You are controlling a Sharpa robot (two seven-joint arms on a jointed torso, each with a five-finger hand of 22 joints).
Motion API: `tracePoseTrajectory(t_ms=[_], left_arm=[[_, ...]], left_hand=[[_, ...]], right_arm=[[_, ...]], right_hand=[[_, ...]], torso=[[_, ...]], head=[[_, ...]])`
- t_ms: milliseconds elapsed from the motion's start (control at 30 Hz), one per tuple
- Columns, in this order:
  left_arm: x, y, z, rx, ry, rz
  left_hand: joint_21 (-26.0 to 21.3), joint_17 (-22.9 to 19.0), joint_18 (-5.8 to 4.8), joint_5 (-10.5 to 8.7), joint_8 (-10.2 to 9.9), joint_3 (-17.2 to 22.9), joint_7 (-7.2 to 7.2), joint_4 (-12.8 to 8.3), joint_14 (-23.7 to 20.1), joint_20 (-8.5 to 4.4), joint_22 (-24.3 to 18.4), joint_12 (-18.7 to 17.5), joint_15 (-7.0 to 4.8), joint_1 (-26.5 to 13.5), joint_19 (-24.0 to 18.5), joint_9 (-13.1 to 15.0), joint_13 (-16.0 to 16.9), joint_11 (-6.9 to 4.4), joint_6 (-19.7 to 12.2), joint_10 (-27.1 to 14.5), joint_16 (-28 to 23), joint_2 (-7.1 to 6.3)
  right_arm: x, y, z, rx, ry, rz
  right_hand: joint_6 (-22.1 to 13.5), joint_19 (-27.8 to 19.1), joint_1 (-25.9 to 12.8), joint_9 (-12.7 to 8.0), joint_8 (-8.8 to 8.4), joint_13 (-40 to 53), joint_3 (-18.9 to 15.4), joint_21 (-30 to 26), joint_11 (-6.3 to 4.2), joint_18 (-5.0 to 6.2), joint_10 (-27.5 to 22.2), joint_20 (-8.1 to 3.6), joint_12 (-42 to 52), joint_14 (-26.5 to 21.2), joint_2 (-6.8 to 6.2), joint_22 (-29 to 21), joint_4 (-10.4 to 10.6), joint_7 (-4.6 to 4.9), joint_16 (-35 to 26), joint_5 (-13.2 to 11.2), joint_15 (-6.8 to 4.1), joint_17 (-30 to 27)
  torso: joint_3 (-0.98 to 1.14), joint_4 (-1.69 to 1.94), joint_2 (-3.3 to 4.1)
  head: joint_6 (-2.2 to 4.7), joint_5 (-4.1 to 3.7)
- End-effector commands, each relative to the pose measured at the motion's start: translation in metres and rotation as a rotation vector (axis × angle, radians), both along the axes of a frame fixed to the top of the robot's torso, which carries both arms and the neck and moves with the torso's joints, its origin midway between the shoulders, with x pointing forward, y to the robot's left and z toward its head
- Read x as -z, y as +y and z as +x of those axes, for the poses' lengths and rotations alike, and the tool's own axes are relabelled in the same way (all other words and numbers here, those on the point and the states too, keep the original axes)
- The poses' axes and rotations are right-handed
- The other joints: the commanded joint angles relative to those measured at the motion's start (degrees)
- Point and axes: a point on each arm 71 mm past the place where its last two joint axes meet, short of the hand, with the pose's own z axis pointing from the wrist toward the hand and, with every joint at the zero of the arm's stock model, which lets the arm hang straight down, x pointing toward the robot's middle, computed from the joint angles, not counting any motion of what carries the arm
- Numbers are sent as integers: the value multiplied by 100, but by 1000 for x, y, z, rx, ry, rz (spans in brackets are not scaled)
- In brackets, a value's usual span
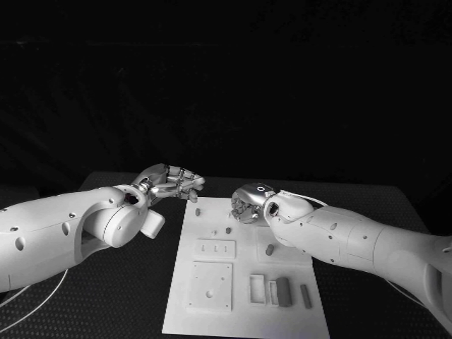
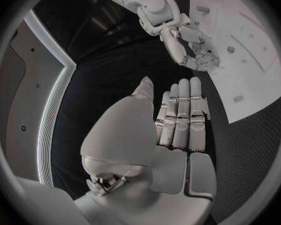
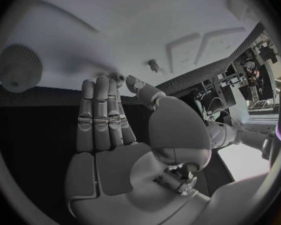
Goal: Assemble the parts on the task board
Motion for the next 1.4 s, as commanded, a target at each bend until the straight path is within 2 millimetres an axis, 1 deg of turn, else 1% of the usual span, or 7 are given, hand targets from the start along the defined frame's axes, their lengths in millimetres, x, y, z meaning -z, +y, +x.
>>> tracePoseTrajectory(t_ms=[33,500,733,933,1100,1233,1400], left_arm=[[-2,-2,-1,12,-13,-6],[-2,-3,-1,14,-12,-6],[-2,-4,-1,14,-12,-6],[-2,-4,0,14,-12,-5],[-2,-4,0,14,-11,-5],[-2,-4,0,14,-11,-5],[-2,-5,0,15,-11,-5]], left_hand=[[-38,6,101,20,-32,14,31,-1,2,-32,10,-33,36,7,12,5,10,12,6,30,-40,-22],[-45,12,92,20,-35,12,31,-2,2,-40,11,-42,36,7,14,7,14,13,5,33,-46,-22],[-48,15,88,20,-38,11,32,-1,2,-44,12,-48,36,5,16,8,15,14,3,33,-49,-21],[-51,18,84,20,-40,9,33,-1,3,-47,13,-53,36,3,17,8,17,14,2,33,-51,-22],[-54,20,80,20,-43,8,34,-1,3,-50,14,-57,36,1,18,9,18,15,0,33,-53,-23],[-56,22,78,20,-45,7,35,-2,3,-52,15,-61,36,1,19,9,19,16,-2,33,-55,-24],[-58,25,75,20,-47,6,36,-2,4,-55,15,-65,36,2,20,9,19,17,-5,31,-57,-25]], right_arm=[[2,3,-1,-25,8,-24],[4,-5,4,-2,-14,-63],[5,-3,3,-11,-9,-72],[6,-2,2,-23,0,-75],[7,-3,1,-22,20,-70],[9,-1,1,-19,42,-74],[10,2,0,-20,67,-87]], right_hand=[[-57,-40,-5,-7,-29,-3,8,-7,0,28,-59,-17,-22,-32,-45,134,42,1,0,20,-2,2],[26,28,121,22,15,54,10,63,-37,28,-2,-58,27,36,-1,141,11,-36,82,23,-42,39],[-63,19,281,6,-42,103,38,92,-38,28,-8,-64,17,20,32,137,-163,0,111,24,-45,53],[-130,23,308,-10,-80,124,33,107,-40,28,-1,-61,19,25,17,138,-201,6,127,23,-47,59],[-134,42,236,-7,-78,171,-24,140,-56,28,37,-58,40,42,-3,141,-163,-23,165,19,-59,77],[-41,29,106,17,-29,250,-98,175,-59,28,35,-60,44,20,9,144,-70,-4,231,19,-63,116],[85,-48,70,44,27,431,-128,242,-51,28,-33,-51,52,-108,110,149,12,-55,397,23,-53,209]], torso=[[-4,-3,8],[-7,0,4],[-12,3,8],[-12,-5,1],[-15,-8,-4],[-13,-6,-1],[-15,-1,-2]], head=[[-4,5],[-49,10],[-66,16],[-96,27],[-101,23],[-105,23],[-108,11]])
